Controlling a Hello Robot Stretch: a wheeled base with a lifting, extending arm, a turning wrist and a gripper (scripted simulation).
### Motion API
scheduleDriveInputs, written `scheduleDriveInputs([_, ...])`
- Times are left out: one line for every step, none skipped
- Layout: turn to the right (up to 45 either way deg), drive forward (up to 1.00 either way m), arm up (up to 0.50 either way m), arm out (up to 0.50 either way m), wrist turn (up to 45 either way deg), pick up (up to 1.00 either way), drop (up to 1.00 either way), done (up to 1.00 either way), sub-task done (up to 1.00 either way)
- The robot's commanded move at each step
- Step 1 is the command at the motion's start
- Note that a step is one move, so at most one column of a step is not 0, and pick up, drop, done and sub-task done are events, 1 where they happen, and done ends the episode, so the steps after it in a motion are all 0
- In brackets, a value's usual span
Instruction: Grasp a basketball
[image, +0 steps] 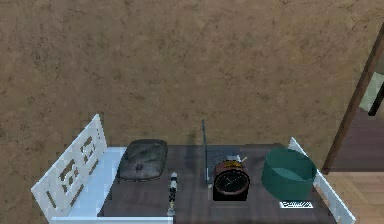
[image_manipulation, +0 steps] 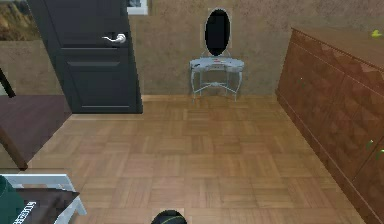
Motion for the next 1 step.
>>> scheduleDriveInputs([0.0, 0.00, 0.00, 0.00, 45.0, 0.00, 0.00, 0.00, 0.00])
